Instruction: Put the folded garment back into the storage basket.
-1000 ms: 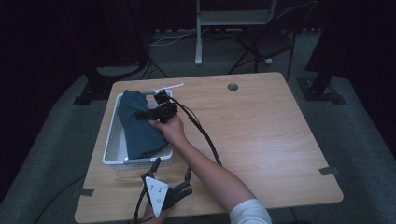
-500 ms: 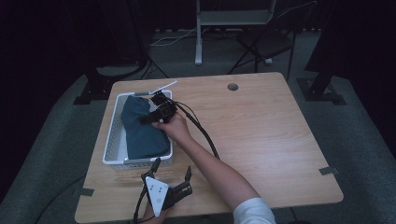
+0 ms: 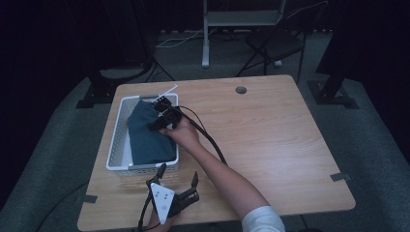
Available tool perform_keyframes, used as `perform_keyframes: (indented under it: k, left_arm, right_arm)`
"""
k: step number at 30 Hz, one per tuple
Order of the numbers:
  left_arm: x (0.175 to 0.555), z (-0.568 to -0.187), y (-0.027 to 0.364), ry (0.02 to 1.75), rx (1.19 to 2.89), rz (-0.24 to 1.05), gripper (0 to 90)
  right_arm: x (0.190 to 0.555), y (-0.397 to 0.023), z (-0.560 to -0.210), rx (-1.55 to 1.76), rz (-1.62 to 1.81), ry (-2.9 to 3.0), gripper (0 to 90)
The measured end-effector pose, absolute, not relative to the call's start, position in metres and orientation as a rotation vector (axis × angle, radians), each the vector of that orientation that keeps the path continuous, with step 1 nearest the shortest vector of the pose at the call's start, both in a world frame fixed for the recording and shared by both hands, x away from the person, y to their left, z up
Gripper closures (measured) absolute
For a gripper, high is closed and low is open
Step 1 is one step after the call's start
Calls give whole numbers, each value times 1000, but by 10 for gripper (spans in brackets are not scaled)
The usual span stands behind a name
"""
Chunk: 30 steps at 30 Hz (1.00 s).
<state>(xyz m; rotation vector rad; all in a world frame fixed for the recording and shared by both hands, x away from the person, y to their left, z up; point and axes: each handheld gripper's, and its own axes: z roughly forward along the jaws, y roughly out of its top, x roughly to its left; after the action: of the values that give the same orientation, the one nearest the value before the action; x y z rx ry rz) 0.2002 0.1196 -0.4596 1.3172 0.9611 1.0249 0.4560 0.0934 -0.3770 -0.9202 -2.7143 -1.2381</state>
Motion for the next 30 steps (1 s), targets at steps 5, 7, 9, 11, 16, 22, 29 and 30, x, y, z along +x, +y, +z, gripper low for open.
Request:
perform_keyframes:
  k: [5,7,9,11,16,22,29,30]
  left_arm:
    - [200,-460,120,963,1319,1025,42]
    - [200,-460,120,962,1319,1025,42]
    - [200,-460,120,962,1319,1025,42]
    - [200,-460,120,962,1319,1025,42]
    - [200,-460,120,962,1318,1025,42]
    - [201,-460,119,963,1319,1024,42]
    - [200,-460,119,962,1320,1024,42]
    - [200,-460,119,963,1320,1024,42]
  right_arm:
    - [455,96,-376,-886,-1190,-2705,354]
    - [454,99,-376,-863,-1167,-2719,277]
    - [455,99,-377,-894,-1150,-2685,194]
    - [454,101,-377,-882,-1110,-2713,126]
    - [452,102,-378,-893,-1082,-2780,105]
    - [447,103,-370,-860,-1085,-2841,31]
    - [445,105,-368,-854,-1059,-2887,15]
    - [445,105,-367,-856,-1064,-2886,15]
